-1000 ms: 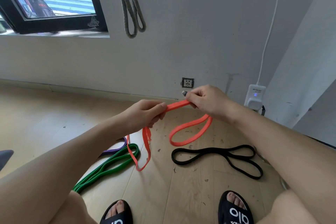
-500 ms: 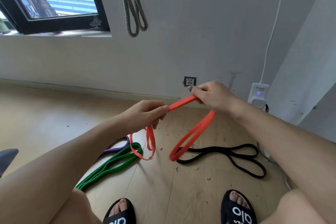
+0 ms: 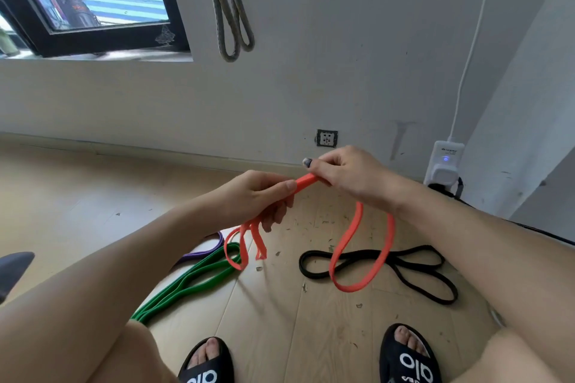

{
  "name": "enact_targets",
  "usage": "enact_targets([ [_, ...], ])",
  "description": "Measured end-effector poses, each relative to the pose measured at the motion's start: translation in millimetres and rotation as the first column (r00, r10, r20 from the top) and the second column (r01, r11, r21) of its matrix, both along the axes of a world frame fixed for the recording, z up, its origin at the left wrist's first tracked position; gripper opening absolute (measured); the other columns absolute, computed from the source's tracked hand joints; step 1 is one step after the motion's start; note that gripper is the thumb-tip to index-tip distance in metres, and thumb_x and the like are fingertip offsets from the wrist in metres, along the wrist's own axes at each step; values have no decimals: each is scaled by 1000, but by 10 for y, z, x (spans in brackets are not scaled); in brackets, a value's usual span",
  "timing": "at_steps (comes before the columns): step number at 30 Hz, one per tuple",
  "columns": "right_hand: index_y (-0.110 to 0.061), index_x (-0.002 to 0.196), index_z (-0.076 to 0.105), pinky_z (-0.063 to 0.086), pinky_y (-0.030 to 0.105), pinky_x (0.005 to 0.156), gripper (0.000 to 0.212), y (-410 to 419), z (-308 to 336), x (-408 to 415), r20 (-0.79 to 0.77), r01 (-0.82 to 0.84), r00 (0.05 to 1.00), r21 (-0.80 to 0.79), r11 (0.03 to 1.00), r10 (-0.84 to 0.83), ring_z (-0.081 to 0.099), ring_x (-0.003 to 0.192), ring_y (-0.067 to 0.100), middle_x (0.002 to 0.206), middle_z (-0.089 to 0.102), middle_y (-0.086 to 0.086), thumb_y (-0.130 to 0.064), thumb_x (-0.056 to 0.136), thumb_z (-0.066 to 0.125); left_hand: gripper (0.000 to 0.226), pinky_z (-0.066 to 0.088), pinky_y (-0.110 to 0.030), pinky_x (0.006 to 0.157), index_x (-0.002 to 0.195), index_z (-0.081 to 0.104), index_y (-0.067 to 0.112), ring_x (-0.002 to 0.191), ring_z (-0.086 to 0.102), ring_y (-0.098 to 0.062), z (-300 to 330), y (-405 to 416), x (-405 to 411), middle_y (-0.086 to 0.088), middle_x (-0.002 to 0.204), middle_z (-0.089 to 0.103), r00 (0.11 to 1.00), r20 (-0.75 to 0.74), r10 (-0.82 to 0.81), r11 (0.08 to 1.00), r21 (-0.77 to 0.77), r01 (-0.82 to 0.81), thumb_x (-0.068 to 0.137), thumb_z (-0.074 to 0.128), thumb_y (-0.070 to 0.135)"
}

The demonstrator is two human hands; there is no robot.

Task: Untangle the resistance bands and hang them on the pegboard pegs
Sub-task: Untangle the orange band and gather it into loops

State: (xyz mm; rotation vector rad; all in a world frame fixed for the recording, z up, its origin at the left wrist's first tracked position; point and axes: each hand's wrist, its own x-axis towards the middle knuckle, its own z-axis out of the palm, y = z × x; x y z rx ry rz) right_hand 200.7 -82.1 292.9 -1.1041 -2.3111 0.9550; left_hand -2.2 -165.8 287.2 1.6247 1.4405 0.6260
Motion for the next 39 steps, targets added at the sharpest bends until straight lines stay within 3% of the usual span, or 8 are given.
enact_targets([
  [8,-12,64,50,25,23,47,52,30,-29,102,51,9,999,42,999,-11,33,50,11,54,36,-4,-46,103,53,25,39,-23,59,91,62,7,60,43,-15,-49,1,-48,2,66,49,1000,1,7,1000,18,-7,104,55,28],
  [15,-13,63,52,25,23,49,52,50,-64,98,65,-20,998,58,998,17,33,50,10,54,37,-5,-46,103,52,20,39,-30,72,85,65,13,69,46,-17,-8,-21,-111,-6,75,51,1000,10,25,998,-51,-25,96,52,24],
  [21,-17,75,72,45,24,61,55,-61,-66,-1,40,-56,997,-109,992,60,54,55,8,65,71,-1,-52,105,43,16,55,-36,61,93,69,9,59,57,-19,21,-16,-121,-4,65,59,996,-91,5,999,48,0,101,60,19],
  [25,-23,71,66,43,29,60,46,-122,-89,-133,-8,-115,993,-40,993,115,50,56,6,61,60,-6,-49,104,49,14,45,-31,53,95,73,23,54,50,-18,36,-37,-49,-3,63,58,995,-83,-49,992,111,58,102,60,24],
  [30,-24,61,59,35,30,56,49,-76,-72,-125,-1,-117,993,18,993,117,42,54,11,60,48,-1,-50,102,52,36,33,-29,47,74,75,41,50,34,-18,107,-51,19,-7,62,37,995,77,-57,998,13,56,103,57,28],
  [34,-24,57,55,33,32,57,52,-49,-26,-119,-19,-111,993,54,992,112,40,54,12,59,44,-2,-51,102,51,27,35,-28,49,104,75,13,53,35,-19,120,-34,18,-10,65,37,996,87,-17,1000,11,16,103,55,33],
  [36,-23,58,55,32,31,56,52,-34,-18,-102,-11,-94,995,65,993,95,39,53,12,58,44,-2,-50,102,51,41,32,-31,51,102,66,-1,55,37,-19,86,-19,31,-6,64,45,999,39,7,1000,9,-7,103,53,38],
  [39,-20,59,55,30,27,53,52,-12,-5,-37,-22,-56,998,57,997,57,36,50,9,53,40,-7,-49,102,52,36,38,-32,58,90,65,5,62,46,-22,76,-19,45,-4,67,58,999,52,13,1000,-10,-12,106,50,34],
])
